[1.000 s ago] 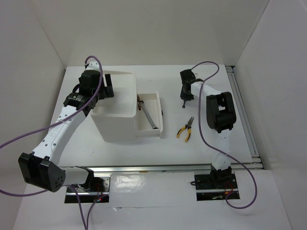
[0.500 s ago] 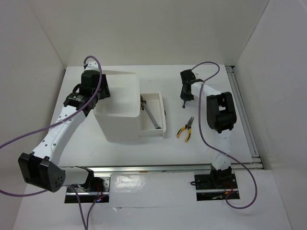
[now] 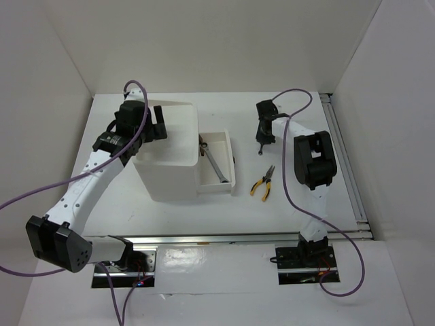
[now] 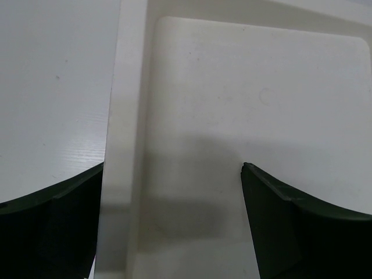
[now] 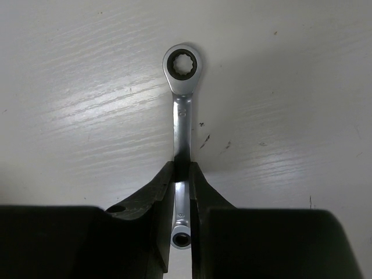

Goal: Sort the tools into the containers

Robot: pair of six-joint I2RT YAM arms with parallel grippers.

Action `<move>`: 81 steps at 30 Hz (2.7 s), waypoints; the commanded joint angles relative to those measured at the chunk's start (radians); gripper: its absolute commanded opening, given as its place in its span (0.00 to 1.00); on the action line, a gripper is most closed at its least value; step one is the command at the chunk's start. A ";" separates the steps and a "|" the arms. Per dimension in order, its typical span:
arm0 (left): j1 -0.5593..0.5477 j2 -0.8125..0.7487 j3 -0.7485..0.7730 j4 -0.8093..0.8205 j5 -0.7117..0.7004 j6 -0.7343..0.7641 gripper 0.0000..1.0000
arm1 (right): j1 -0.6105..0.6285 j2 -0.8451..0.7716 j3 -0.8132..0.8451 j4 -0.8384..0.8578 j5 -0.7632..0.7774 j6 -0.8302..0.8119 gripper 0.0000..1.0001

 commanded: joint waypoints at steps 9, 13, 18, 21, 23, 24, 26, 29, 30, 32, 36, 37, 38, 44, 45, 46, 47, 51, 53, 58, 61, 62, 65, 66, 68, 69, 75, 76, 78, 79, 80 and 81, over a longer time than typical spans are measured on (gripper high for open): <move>-0.008 -0.069 0.020 -0.156 -0.099 -0.005 1.00 | 0.015 -0.171 0.105 -0.064 -0.192 -0.029 0.00; -0.008 -0.078 0.020 -0.156 -0.108 -0.005 1.00 | 0.072 -0.243 0.130 -0.064 -0.261 -0.040 0.00; -0.008 -0.078 0.010 -0.156 -0.119 -0.005 1.00 | 0.213 -0.315 0.065 -0.021 -0.275 -0.040 0.00; -0.008 -0.078 0.010 -0.156 -0.119 -0.005 1.00 | 0.293 -0.359 0.001 0.022 -0.229 -0.029 0.00; -0.008 -0.078 0.010 -0.156 -0.119 -0.005 1.00 | 0.331 -0.369 -0.028 0.022 -0.192 -0.029 0.00; -0.008 -0.078 0.010 -0.156 -0.119 -0.005 1.00 | 0.340 -0.369 -0.043 0.033 -0.183 -0.020 0.00; -0.008 -0.078 0.010 -0.156 -0.119 -0.005 1.00 | 0.350 -0.369 -0.079 0.053 -0.174 -0.011 0.00; -0.008 -0.078 0.010 -0.156 -0.119 -0.005 1.00 | 0.382 -0.380 -0.146 0.084 -0.151 0.000 0.00; -0.008 -0.078 0.010 -0.156 -0.119 -0.005 1.00 | 0.396 -0.389 -0.157 0.084 -0.141 0.000 0.01; -0.008 -0.078 0.010 -0.156 -0.119 -0.005 1.00 | 0.408 -0.389 -0.157 0.084 -0.141 0.000 0.24; -0.008 -0.078 0.010 -0.156 -0.119 -0.005 1.00 | 0.439 -0.432 -0.166 0.084 -0.132 -0.021 0.71; -0.008 -0.078 0.010 -0.156 -0.119 -0.005 1.00 | 0.439 -0.446 -0.154 0.084 -0.097 -0.034 0.73; -0.008 -0.078 0.001 -0.156 -0.119 -0.005 1.00 | 0.439 -0.461 -0.139 0.075 -0.063 -0.047 0.76; -0.008 -0.078 0.001 -0.156 -0.119 -0.005 1.00 | 0.281 -0.478 -0.126 -0.056 0.179 -0.173 0.36; -0.008 -0.078 0.001 -0.156 -0.129 -0.005 1.00 | 0.267 -0.469 -0.143 -0.067 0.198 -0.191 0.15; -0.008 -0.078 0.001 -0.156 -0.129 -0.005 1.00 | 0.258 -0.469 -0.195 -0.050 0.252 -0.204 0.07; -0.008 -0.078 0.001 -0.156 -0.129 -0.005 1.00 | 0.242 -0.469 -0.221 -0.035 0.270 -0.204 0.01; -0.008 -0.078 -0.008 -0.156 -0.129 -0.005 1.00 | 0.207 -0.383 -0.268 0.008 0.117 -0.213 0.00; -0.008 -0.078 -0.008 -0.156 -0.129 -0.005 1.00 | 0.242 -0.311 -0.258 0.021 0.072 -0.189 0.00; -0.008 -0.069 -0.008 -0.156 -0.120 -0.005 1.00 | 0.360 -0.208 -0.191 0.067 0.017 -0.094 0.00; -0.008 -0.069 -0.008 -0.156 -0.111 -0.005 1.00 | 0.431 -0.155 -0.146 0.100 -0.046 -0.005 0.00; -0.008 -0.069 -0.008 -0.156 -0.097 -0.005 1.00 | 0.461 -0.145 -0.137 0.117 -0.058 0.037 0.00; -0.008 -0.059 -0.008 -0.147 -0.088 0.004 1.00 | 0.503 -0.145 -0.137 0.188 -0.098 0.077 0.00; -0.008 -0.059 -0.008 -0.147 -0.077 0.004 1.00 | 0.524 -0.145 -0.137 0.203 -0.098 0.089 0.00; -0.008 -0.059 -0.008 -0.147 -0.077 0.004 1.00 | 0.537 -0.136 -0.137 0.251 -0.098 0.100 0.00; -0.008 -0.059 -0.008 -0.147 -0.068 0.004 1.00 | 0.537 -0.136 -0.151 0.274 -0.112 0.126 0.00; -0.008 -0.059 -0.008 -0.137 -0.068 0.004 1.00 | 0.505 -0.179 -0.354 0.590 -0.308 0.256 0.00; -0.008 -0.059 -0.008 -0.137 -0.068 0.004 1.00 | 0.492 -0.196 -0.387 0.616 -0.331 0.273 0.00; -0.008 -0.059 -0.017 -0.137 -0.059 0.004 1.00 | 0.459 -0.261 -0.485 0.779 -0.414 0.314 0.01; -0.008 -0.059 -0.017 -0.137 -0.059 0.004 1.00 | 0.431 -0.285 -0.548 0.780 -0.420 0.333 0.02; -0.008 -0.059 -0.017 -0.137 -0.059 0.004 1.00 | 0.431 -0.311 -0.548 0.730 -0.378 0.318 0.02; -0.008 -0.059 -0.017 -0.137 -0.059 0.004 1.00 | 0.431 -0.335 -0.536 0.552 -0.302 0.290 0.04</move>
